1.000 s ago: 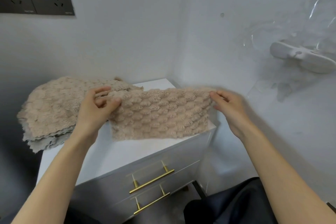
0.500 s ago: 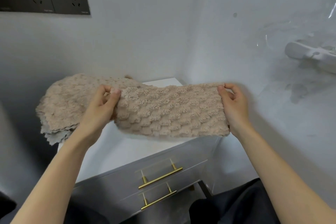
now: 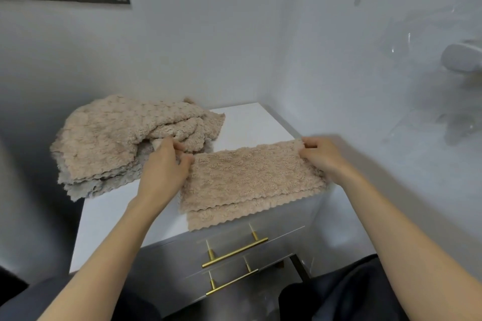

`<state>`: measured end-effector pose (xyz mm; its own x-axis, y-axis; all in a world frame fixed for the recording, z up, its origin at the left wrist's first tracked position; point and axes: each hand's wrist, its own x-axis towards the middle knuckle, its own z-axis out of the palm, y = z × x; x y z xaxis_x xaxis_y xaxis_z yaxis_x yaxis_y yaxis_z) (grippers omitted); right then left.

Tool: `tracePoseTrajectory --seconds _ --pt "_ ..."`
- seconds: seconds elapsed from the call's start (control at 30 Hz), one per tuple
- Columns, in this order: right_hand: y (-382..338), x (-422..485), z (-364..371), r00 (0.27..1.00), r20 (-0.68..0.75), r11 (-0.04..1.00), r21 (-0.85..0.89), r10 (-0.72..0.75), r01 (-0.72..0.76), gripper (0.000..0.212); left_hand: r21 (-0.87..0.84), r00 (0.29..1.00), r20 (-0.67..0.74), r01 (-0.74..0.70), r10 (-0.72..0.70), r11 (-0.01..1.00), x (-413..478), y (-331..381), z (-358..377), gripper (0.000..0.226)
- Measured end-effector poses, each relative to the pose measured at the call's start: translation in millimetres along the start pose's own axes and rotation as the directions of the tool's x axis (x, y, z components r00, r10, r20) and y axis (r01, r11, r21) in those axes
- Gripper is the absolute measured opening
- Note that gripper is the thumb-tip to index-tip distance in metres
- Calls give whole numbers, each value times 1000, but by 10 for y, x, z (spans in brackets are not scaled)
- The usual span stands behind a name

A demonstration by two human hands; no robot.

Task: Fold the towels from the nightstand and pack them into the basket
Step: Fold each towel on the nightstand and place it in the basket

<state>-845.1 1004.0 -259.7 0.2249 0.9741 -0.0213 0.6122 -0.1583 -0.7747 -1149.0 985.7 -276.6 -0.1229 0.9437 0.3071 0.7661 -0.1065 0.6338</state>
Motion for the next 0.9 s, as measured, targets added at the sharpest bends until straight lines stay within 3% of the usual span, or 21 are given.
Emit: tracePoseTrajectory --seconds 0.13,0.23,0.33,0.47,0.63,0.77,0.9 --pt "67 -12 -89 997 -73 968 -250 -33 14 24 10 990 77 120 -120 993 -19 -91 -25 42" --pt "89 -77 -116 1000 -14 946 -325 7 -11 47 13 969 172 179 -178 984 -60 -114 -1 43" --pt "100 -112 -94 999 31 922 -386 38 -23 54 -10 966 184 186 -181 983 -88 -98 -4 41" --pt "69 -125 -59 997 6 903 -425 -71 67 49 -63 975 181 142 -129 988 -137 -46 22 41" --pt "77 -159 -79 986 -93 953 -285 -137 105 21 -199 990 104 116 -96 973 -176 52 2 34" --pt "124 -203 -134 978 -104 942 -305 -182 142 19 -254 992 112 86 -59 963 -252 106 -38 36" --pt "180 -258 -169 981 -84 937 -318 -176 141 18 -203 992 122 19 6 979 -346 140 -48 36"
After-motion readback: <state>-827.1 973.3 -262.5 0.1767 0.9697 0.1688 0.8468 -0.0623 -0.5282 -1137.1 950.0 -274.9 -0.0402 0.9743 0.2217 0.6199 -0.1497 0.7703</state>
